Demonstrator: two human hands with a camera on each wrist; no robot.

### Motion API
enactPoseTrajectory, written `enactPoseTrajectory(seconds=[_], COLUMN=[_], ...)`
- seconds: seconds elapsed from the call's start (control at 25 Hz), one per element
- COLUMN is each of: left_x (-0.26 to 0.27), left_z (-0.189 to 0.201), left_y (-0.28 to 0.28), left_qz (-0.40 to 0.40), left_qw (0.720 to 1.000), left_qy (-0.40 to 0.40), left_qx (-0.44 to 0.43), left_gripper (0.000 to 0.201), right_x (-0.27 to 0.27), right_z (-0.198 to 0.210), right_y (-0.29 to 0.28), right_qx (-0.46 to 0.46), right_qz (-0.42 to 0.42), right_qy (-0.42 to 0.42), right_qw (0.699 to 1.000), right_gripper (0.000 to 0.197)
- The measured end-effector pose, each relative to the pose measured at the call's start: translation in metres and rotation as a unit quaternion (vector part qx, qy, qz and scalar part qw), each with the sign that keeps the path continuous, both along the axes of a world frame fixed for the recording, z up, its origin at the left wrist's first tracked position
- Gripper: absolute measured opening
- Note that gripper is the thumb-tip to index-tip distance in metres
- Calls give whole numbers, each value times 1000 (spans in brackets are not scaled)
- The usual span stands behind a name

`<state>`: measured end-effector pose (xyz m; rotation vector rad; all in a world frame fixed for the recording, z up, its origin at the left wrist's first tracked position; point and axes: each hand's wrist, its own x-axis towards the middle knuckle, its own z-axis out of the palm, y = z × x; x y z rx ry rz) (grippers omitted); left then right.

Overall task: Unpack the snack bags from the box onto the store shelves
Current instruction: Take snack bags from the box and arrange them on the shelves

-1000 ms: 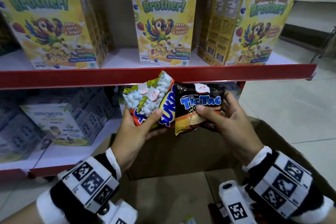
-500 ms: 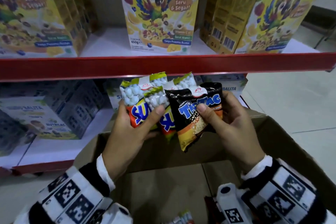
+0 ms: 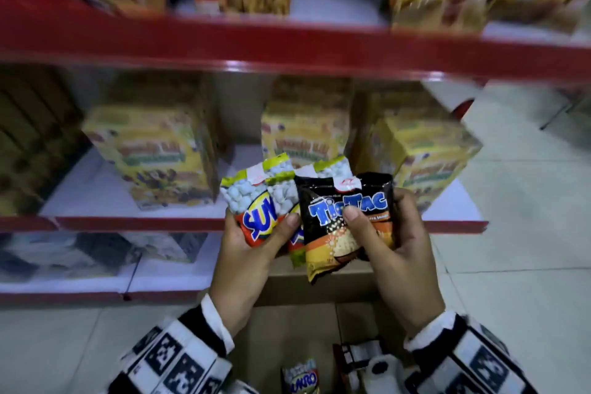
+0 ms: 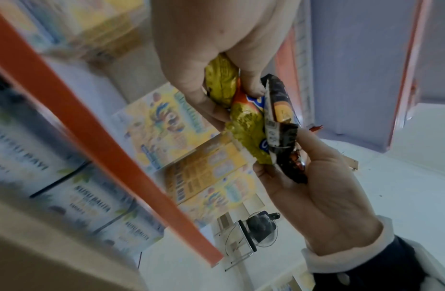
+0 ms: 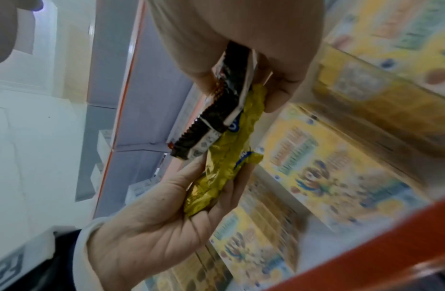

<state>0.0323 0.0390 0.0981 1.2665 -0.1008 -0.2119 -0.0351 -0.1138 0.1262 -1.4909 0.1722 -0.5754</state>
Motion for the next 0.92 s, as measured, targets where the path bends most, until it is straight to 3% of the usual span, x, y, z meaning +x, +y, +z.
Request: enactPoseTrajectory(seconds=[0.24, 0.52, 0.72, 0.92], left_x=[0, 26, 36, 29], left_z=[211, 403, 471, 499], left_y=[32, 61, 77, 86], left_qz=[-17, 26, 51, 83], left_qw=[999, 993, 987, 984], left_qy=[-37, -117, -153, -160], left_qx=[8, -15, -8, 12], left_gripper=[71, 71, 62, 62], right_x=[-1, 27, 38, 37], right_z=[222, 411, 474, 520], right_y=[19, 47, 59, 43], right_qx=[-56, -101, -150, -223], right_qz=[33, 48, 56, 44], right_qy=[-46, -93, -114, -82], right_qw=[997, 989, 981, 970], right_gripper=[24, 24, 26, 23])
